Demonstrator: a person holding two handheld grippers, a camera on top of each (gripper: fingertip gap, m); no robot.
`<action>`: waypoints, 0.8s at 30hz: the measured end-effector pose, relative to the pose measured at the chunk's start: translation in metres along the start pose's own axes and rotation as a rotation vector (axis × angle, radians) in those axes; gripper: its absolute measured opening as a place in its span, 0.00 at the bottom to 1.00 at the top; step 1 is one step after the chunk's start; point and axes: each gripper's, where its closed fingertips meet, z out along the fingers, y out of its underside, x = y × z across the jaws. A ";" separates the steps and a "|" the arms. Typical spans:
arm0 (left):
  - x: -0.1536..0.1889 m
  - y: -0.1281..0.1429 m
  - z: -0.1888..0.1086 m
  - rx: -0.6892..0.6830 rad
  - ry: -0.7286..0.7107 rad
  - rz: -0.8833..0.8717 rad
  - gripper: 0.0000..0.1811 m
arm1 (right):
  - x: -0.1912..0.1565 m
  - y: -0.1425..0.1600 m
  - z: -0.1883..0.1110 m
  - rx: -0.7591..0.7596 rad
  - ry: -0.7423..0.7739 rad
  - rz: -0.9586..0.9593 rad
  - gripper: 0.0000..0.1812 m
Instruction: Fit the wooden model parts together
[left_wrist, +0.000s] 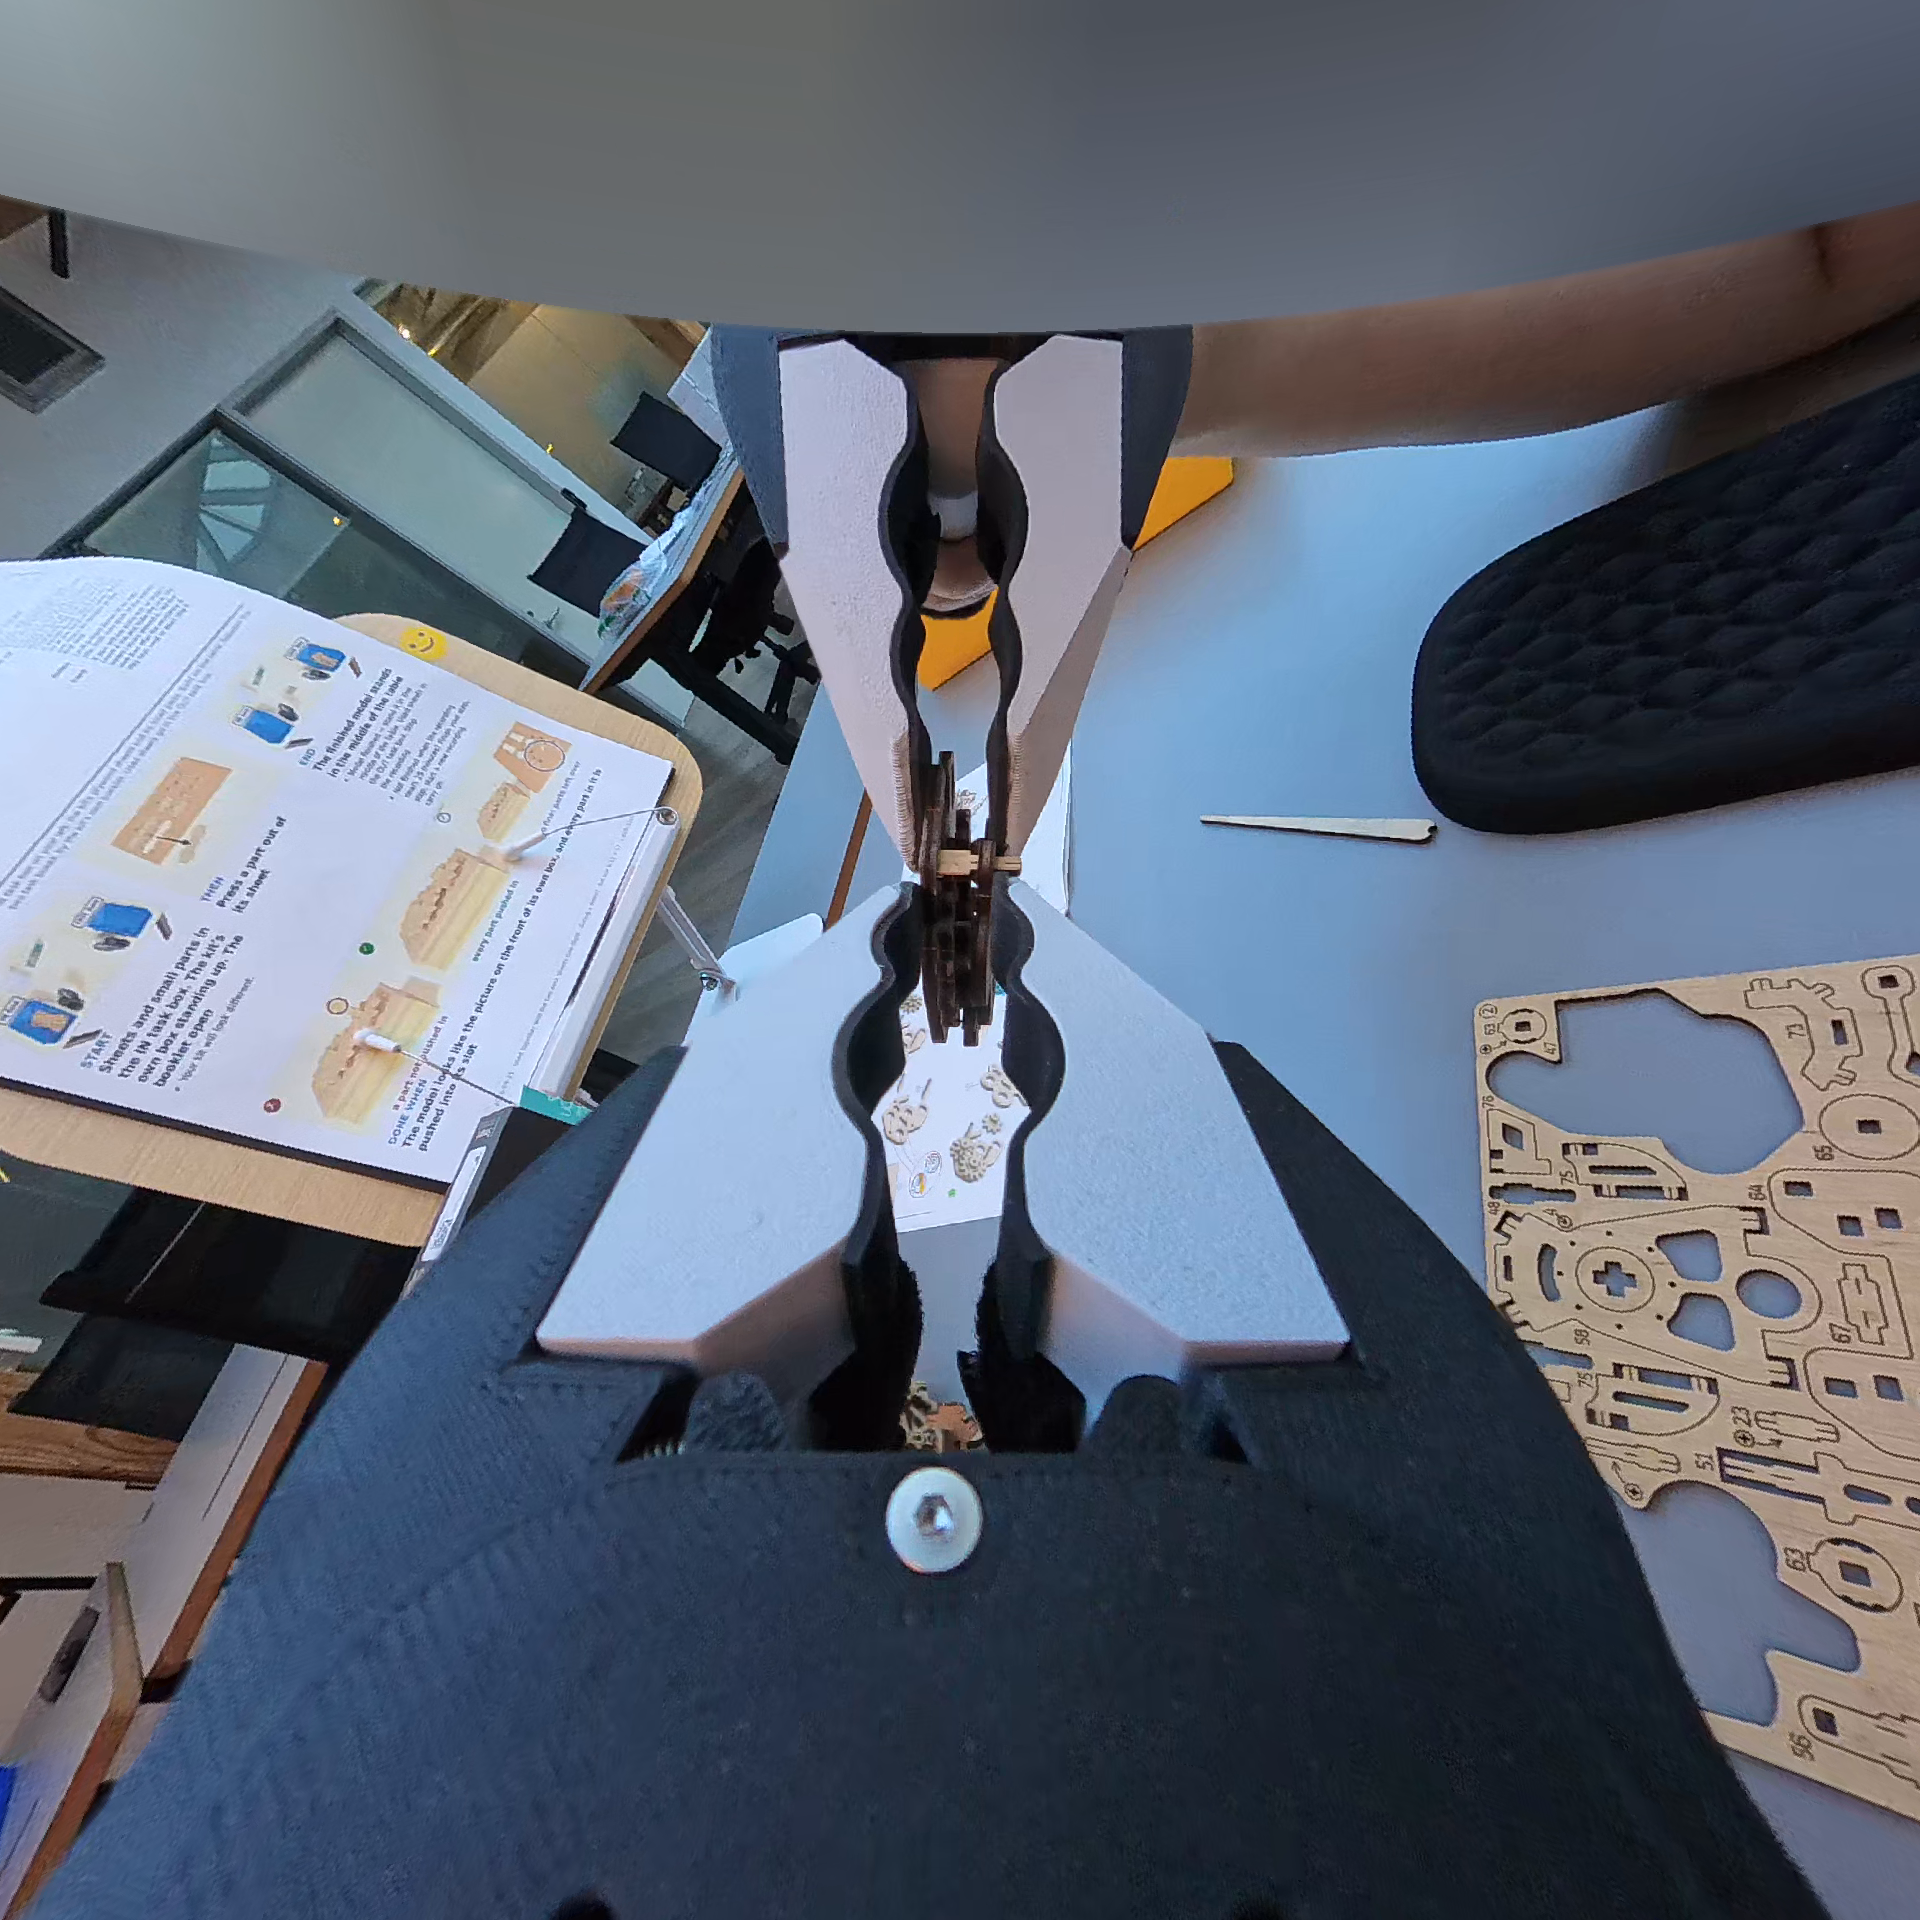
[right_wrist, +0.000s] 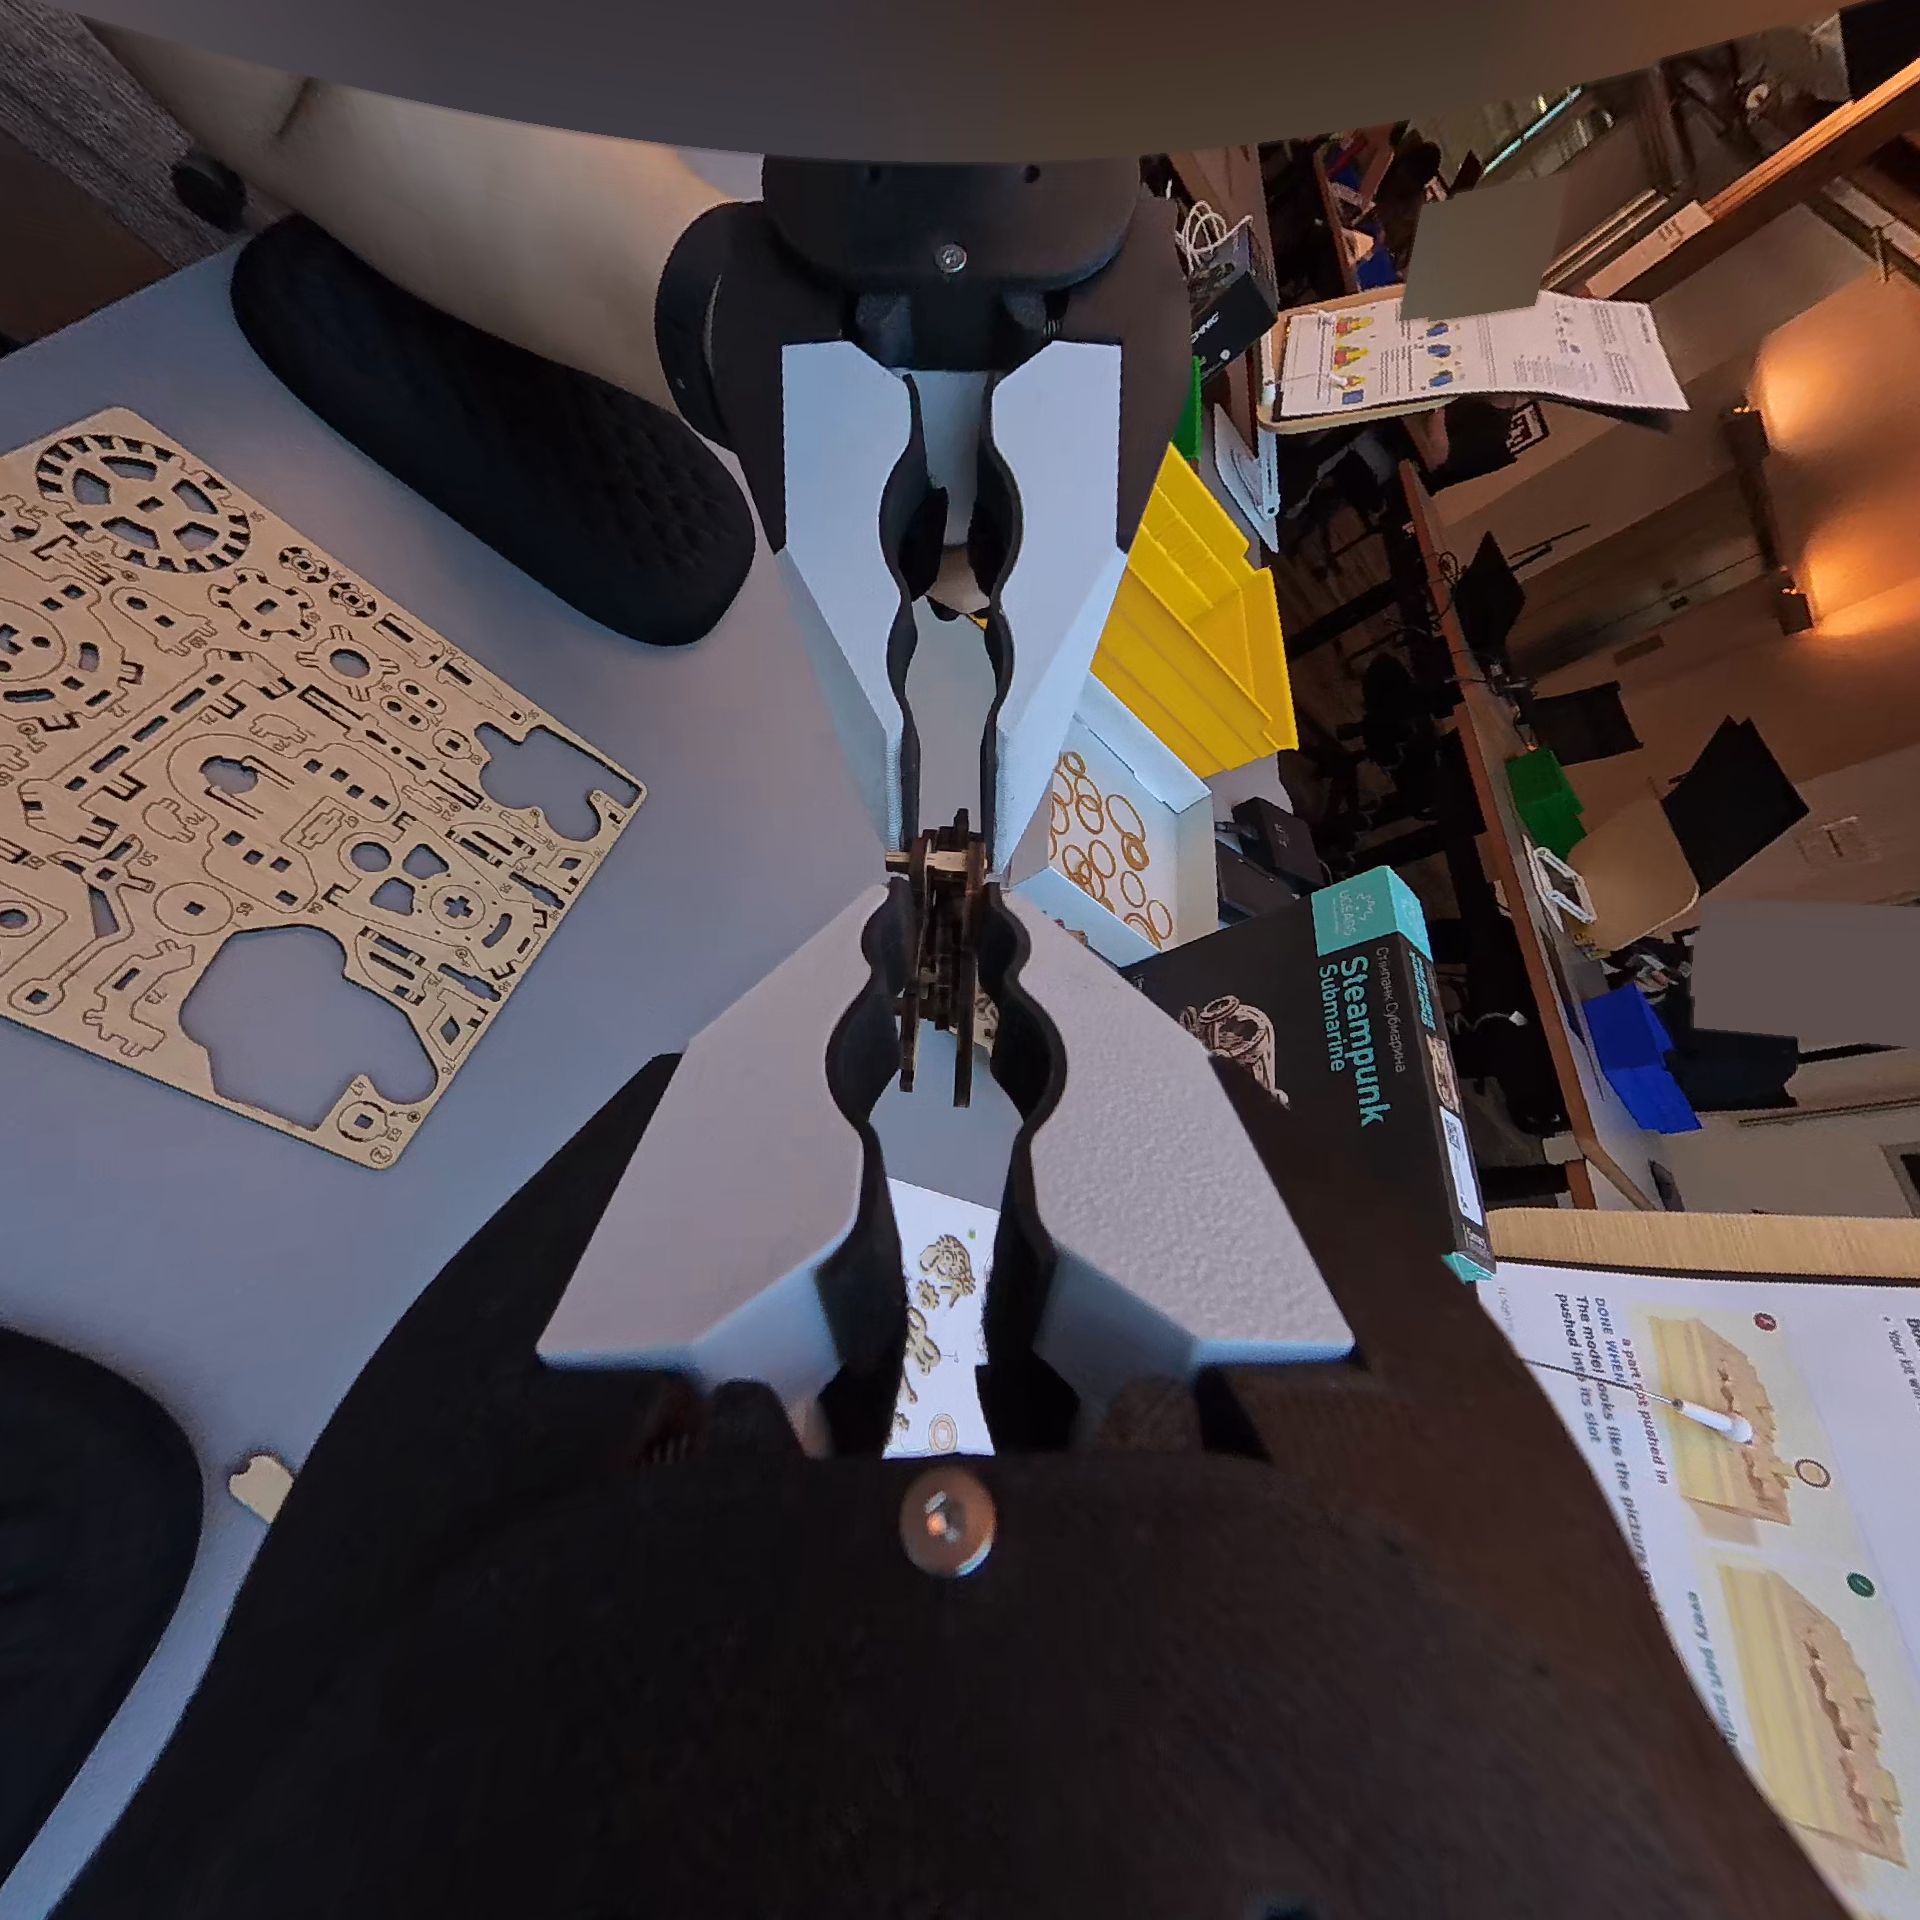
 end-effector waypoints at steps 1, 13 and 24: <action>0.000 0.000 0.000 -0.006 0.008 -0.005 0.06 | 0.000 0.000 0.000 0.006 -0.004 0.004 0.05; -0.004 -0.003 0.000 0.039 0.040 -0.159 0.06 | 0.004 0.005 0.001 -0.019 0.003 0.024 0.08; -0.012 0.010 -0.002 0.017 -0.019 -0.120 0.10 | 0.010 -0.002 -0.004 0.051 0.041 0.022 0.07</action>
